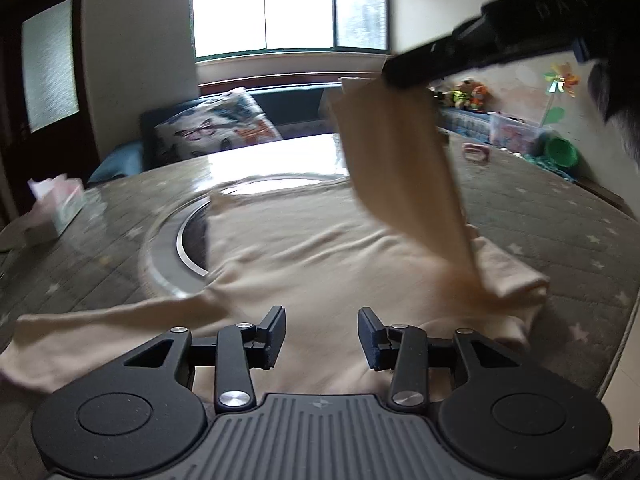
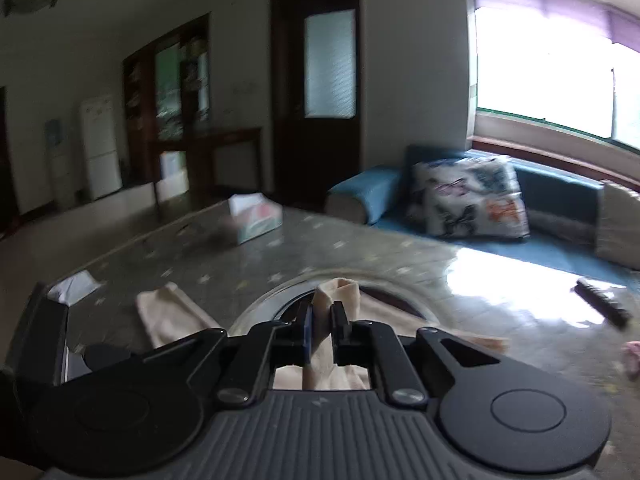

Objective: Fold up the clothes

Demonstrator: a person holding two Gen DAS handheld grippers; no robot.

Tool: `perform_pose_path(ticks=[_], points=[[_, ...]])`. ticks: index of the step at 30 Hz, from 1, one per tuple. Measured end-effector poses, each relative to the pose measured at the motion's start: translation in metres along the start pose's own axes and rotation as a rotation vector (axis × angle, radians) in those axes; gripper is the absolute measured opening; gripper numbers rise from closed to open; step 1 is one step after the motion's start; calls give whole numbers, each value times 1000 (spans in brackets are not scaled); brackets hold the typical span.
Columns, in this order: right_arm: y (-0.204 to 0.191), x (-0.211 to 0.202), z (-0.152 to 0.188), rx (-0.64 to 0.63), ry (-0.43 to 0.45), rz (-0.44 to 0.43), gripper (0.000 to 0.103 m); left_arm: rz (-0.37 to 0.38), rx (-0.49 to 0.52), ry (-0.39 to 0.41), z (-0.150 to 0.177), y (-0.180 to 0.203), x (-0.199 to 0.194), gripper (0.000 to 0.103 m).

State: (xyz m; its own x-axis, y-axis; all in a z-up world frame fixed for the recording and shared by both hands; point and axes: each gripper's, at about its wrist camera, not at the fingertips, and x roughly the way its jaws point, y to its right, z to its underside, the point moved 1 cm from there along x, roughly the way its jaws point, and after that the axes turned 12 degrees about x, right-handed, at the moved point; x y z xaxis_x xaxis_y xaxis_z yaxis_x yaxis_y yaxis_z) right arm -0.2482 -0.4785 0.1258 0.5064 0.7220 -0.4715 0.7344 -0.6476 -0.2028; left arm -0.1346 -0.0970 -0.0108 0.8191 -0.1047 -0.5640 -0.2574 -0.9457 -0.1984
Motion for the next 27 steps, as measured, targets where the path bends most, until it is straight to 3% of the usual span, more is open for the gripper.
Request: perform_pose_path(ticks=[5, 10, 14, 19, 22, 25, 27], points=[[-7, 10, 9, -7, -41, -36, 12, -27, -18, -15, 6, -8, -7, 44], [16, 0, 22, -50, -96, 38, 17, -45, -28, -6, 5, -10, -12, 44], [34, 4, 52, -107, -210, 94, 17, -51, -31, 4, -1, -9, -8, 44], [49, 8, 85, -103, -302, 113, 17, -58, -86, -39, -3, -15, 10, 42], [54, 7, 97, -79, -312, 107, 17, -51, -121, -65, -1, -19, 17, 35], [59, 8, 106, -60, -318, 105, 18, -49, -130, -70, 1, -20, 15, 8], [62, 9, 110, -53, -320, 105, 18, -37, -154, -65, 0, -23, 10, 4]])
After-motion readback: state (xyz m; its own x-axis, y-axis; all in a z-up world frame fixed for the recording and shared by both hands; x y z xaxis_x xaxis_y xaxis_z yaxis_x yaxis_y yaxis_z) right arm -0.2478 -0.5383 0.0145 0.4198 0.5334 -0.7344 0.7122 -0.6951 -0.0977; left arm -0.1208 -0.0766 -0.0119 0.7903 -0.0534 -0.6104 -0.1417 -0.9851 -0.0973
